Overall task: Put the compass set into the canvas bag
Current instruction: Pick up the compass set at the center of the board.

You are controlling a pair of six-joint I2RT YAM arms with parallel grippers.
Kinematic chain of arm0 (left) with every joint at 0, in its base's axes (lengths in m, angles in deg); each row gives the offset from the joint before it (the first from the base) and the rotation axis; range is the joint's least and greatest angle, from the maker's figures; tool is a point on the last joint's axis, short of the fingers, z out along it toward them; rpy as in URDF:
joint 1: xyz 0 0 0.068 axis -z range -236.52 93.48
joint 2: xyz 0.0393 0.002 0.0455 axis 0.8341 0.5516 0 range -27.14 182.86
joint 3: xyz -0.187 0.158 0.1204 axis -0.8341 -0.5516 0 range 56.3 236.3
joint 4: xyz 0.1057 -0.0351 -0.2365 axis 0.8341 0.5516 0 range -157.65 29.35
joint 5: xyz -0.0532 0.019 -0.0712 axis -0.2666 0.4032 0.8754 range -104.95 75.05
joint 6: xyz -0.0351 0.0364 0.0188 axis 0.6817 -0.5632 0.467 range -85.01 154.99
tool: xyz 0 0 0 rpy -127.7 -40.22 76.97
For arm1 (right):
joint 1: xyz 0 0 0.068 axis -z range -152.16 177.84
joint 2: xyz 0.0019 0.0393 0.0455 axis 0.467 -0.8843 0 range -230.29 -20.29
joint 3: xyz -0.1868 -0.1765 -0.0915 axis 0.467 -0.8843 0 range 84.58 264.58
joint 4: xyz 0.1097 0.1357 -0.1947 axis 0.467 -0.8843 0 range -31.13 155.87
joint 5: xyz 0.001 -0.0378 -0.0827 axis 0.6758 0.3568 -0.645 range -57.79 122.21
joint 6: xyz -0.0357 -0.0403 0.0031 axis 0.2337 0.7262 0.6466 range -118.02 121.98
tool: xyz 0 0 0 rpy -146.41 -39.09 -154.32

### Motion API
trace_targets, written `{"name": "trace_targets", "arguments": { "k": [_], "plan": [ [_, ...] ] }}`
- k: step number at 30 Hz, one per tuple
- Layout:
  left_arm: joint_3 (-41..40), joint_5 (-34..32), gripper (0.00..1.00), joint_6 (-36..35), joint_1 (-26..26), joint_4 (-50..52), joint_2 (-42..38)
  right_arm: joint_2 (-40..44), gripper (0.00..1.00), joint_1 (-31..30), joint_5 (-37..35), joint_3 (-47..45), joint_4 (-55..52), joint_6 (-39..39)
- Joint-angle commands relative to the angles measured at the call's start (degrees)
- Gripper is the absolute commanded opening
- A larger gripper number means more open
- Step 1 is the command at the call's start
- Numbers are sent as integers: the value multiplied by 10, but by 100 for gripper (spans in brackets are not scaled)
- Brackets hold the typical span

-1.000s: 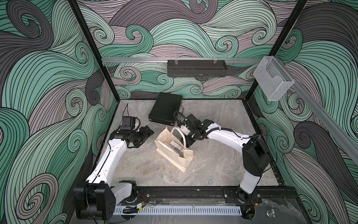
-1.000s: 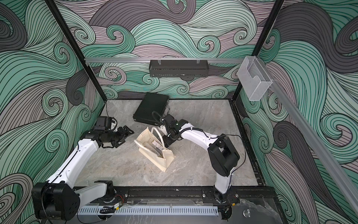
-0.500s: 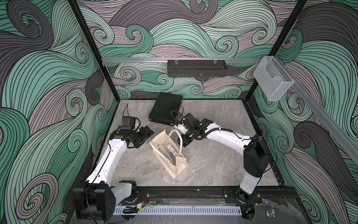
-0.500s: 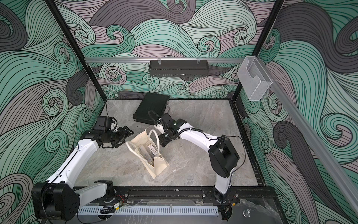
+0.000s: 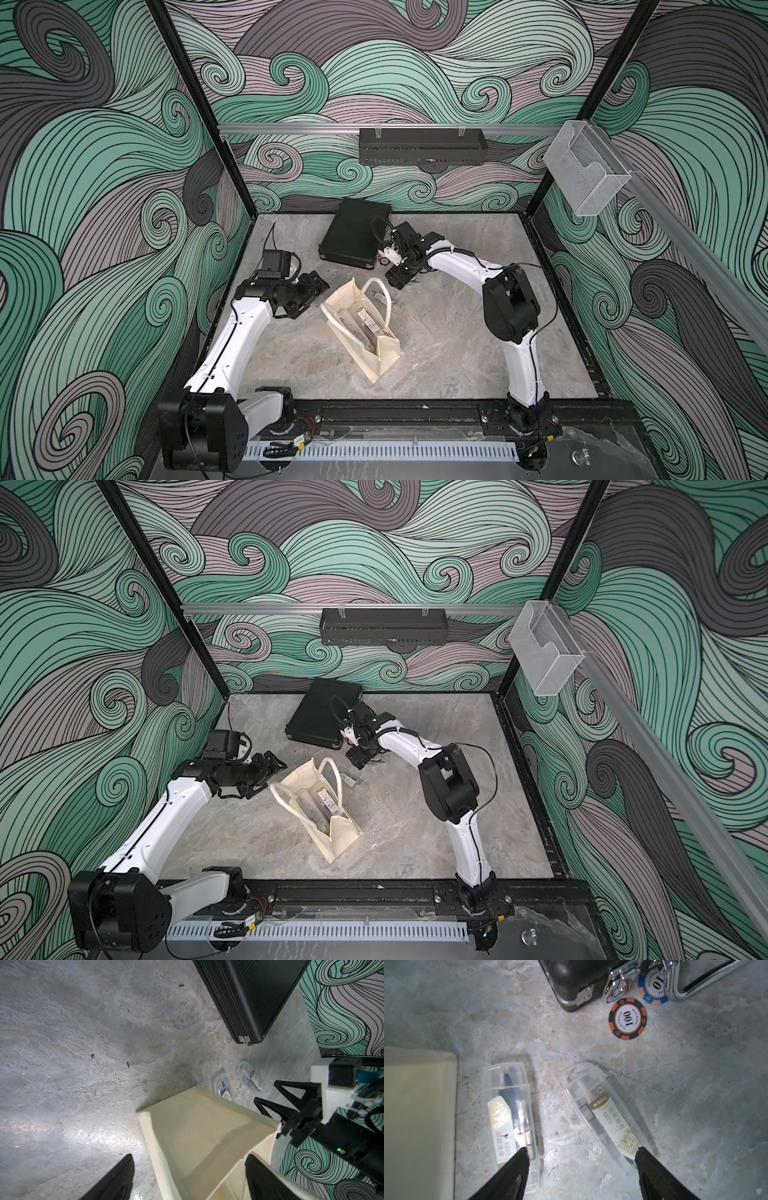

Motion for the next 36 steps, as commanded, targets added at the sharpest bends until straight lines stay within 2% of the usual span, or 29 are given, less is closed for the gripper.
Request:
{"name": "trace_targets", "arguments": {
  "k": [1,10,27,32,36],
  "plan": [
    [12,-11,85,-6,-1,19,2,-22,81,9,3,35,-28,44],
    [7,-15,85,-7,-1,25,2,-82,80,29,36,89,-66,52],
    [5,-10,85,-2,-1,15,6,-88,72,46,95,62,-85,10],
    [8,-8,85,-5,-1,14,6,-67,70,45,91,38,-85,-1],
    [9,-6,85,-3,-1,12,6,-60,70,37,57,25,-81,-5]
  ]
}}
